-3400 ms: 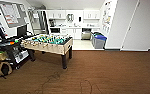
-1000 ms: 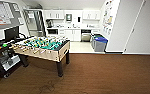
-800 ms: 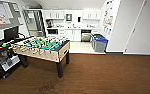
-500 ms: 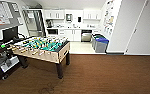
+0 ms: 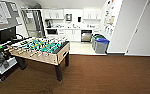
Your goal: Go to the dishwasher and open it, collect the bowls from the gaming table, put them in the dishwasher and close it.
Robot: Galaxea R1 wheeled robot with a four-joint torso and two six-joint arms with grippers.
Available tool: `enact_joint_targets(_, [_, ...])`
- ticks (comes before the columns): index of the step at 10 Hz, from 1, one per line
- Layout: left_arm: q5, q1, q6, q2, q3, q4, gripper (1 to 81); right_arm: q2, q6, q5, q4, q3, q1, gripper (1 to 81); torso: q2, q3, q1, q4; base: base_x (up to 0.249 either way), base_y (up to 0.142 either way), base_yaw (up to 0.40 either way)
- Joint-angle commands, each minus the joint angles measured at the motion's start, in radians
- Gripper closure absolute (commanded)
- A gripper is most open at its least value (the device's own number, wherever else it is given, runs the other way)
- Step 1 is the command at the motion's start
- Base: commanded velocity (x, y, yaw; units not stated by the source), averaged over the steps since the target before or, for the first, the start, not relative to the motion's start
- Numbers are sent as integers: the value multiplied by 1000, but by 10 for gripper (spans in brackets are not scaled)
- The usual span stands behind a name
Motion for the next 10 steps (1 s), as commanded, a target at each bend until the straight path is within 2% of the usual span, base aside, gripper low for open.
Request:
enact_joint_targets(1, [35,-24,7,-9,-2,9,811,3,-2,-47,-12,4,30,811,0,0,0,0,120,-61,0])
enact_joint_targets(10, [35,-24,7,-9,-2,11,811,3,-2,-47,-12,1,33,811,0,0,0,0,122,-68,0])
